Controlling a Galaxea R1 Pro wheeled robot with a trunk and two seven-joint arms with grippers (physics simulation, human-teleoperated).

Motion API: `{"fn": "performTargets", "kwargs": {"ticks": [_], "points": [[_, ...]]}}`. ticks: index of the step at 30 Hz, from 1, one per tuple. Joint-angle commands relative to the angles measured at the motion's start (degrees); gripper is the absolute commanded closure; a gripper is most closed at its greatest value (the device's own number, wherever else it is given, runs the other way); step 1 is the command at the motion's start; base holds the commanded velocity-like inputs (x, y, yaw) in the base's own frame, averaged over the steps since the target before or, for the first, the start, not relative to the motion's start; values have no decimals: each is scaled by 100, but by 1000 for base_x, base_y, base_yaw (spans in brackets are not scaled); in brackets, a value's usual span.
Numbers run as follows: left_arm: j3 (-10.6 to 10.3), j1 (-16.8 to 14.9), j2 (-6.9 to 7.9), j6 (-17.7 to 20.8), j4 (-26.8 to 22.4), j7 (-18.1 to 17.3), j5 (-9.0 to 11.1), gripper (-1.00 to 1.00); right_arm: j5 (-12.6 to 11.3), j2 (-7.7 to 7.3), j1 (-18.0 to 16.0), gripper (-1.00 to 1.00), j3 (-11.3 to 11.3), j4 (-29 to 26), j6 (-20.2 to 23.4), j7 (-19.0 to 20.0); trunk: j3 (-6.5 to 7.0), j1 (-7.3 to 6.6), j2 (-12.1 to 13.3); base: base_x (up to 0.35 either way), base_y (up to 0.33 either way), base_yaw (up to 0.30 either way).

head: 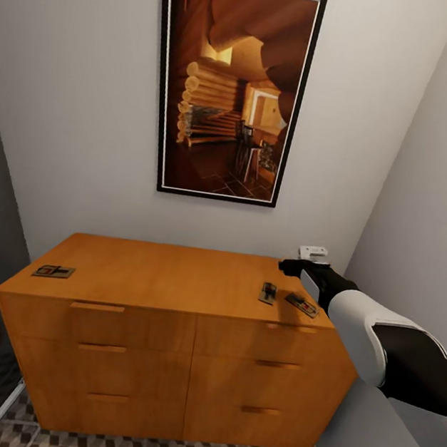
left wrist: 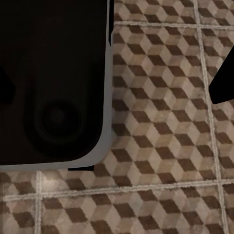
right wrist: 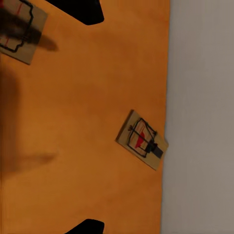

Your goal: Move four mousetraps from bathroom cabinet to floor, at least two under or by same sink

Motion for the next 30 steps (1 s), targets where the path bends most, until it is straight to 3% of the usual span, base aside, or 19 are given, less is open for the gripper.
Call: {"fn": "performTargets", "kwargs": {"ticks": [1, 9, 30], "points": [[-6, -4, 0, -30, 11, 16, -1, -100, 2, 0, 44, -100, 38, -14, 39, -9, -4, 1, -2, 105, -77, 0], [-6, -5, -4, -30, 11, 12, -1, -100, -122, 0, 244, -100, 38, -22, 27, -9, -4, 1, -2, 56, -35, 0], [-6, 0, -8, -30, 11, 15, 0, -100, -158, 22, 317, -100, 38, -21, 25, 0, -4, 1, -2, 12, -2, 0]]}}
